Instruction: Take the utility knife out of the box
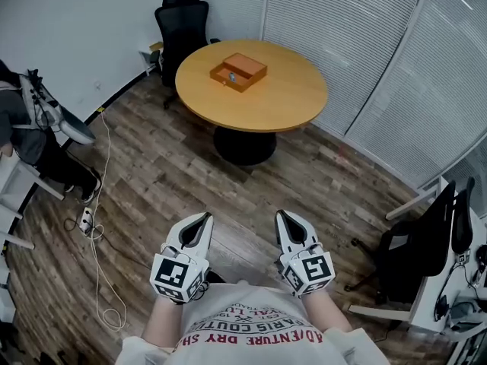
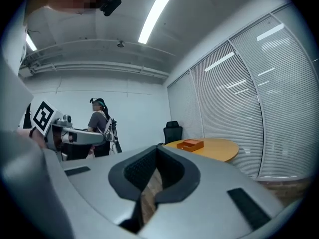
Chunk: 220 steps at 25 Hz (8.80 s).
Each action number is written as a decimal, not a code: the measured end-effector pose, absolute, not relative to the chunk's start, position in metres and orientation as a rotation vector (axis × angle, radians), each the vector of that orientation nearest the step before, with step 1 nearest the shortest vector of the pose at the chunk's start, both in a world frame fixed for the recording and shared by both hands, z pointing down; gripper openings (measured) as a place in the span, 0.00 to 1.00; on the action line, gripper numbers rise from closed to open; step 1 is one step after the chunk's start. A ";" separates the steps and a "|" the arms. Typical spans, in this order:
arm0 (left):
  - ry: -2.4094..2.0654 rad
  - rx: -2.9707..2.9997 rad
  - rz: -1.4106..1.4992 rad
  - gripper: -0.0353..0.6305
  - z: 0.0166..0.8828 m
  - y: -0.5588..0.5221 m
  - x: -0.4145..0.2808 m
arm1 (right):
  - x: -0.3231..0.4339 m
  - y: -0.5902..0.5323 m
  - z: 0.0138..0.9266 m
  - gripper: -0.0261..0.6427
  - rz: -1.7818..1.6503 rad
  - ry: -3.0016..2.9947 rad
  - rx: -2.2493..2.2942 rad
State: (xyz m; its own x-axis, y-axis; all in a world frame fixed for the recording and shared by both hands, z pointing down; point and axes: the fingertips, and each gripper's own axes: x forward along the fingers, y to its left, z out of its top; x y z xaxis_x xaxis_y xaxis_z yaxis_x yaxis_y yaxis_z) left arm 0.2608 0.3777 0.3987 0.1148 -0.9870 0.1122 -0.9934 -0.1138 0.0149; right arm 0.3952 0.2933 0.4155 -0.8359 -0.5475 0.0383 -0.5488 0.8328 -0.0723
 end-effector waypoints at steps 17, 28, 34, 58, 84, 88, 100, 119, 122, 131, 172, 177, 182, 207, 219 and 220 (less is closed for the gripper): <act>-1.998 2.249 0.093 0.05 0.403 0.322 0.147 | 0.285 0.229 0.420 0.05 0.161 -2.923 0.881; -1.965 2.277 0.077 0.05 0.390 0.282 0.013 | 0.159 0.197 0.411 0.05 0.135 -2.884 0.929; -1.943 2.261 0.096 0.05 0.397 0.273 -0.048 | 0.102 0.186 0.423 0.05 0.175 -2.869 0.940; -2.038 2.147 0.023 0.05 0.388 0.051 -0.121 | 0.030 -0.044 0.421 0.05 0.176 -2.905 0.842; -1.702 2.398 0.172 0.05 0.397 -0.234 -0.172 | -0.040 -0.276 0.453 0.05 0.323 -2.745 1.078; -1.604 2.457 0.179 0.05 0.394 -0.276 -0.202 | -0.063 -0.302 0.447 0.05 0.342 -2.701 1.181; -1.295 2.570 0.235 0.05 0.427 -0.354 -0.254 | -0.110 -0.356 0.485 0.05 0.440 -2.430 1.411; -1.087 2.572 0.273 0.05 0.478 -0.407 -0.262 | -0.133 -0.416 0.604 0.15 0.477 -2.017 1.155; -1.104 2.586 0.316 0.05 0.485 -0.410 -0.263 | -0.134 -0.424 0.625 0.17 0.487 -1.970 1.087; -1.126 2.582 0.339 0.05 0.492 -0.419 -0.272 | -0.137 -0.446 0.673 0.25 0.479 -1.840 0.923; -1.232 2.623 0.279 0.05 0.461 -0.402 -0.286 | -0.142 -0.436 0.528 0.24 0.285 -2.185 1.229; -1.245 2.662 0.235 0.05 0.439 -0.390 -0.284 | -0.134 -0.414 0.471 0.24 0.193 -2.296 1.369; -1.254 2.712 0.146 0.05 0.409 -0.384 -0.281 | -0.123 -0.381 0.422 0.24 0.158 -2.441 1.521; -1.253 2.790 0.076 0.05 0.368 -0.377 -0.260 | -0.093 -0.341 0.376 0.24 0.065 -2.581 1.682; -1.232 2.782 0.090 0.05 0.375 -0.376 -0.265 | -0.099 -0.343 0.380 0.24 0.081 -2.564 1.673; -1.232 2.781 0.088 0.05 0.375 -0.376 -0.265 | -0.098 -0.343 0.381 0.24 0.082 -2.561 1.675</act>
State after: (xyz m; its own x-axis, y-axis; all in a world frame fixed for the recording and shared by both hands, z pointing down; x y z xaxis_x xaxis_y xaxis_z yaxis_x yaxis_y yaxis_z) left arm -0.2648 -0.3762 0.3752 0.6713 -0.7353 0.0927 -0.7411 -0.6681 0.0670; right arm -0.0982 -0.3427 0.3806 -0.3991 -0.9118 0.0963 -0.9161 0.4009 -0.0007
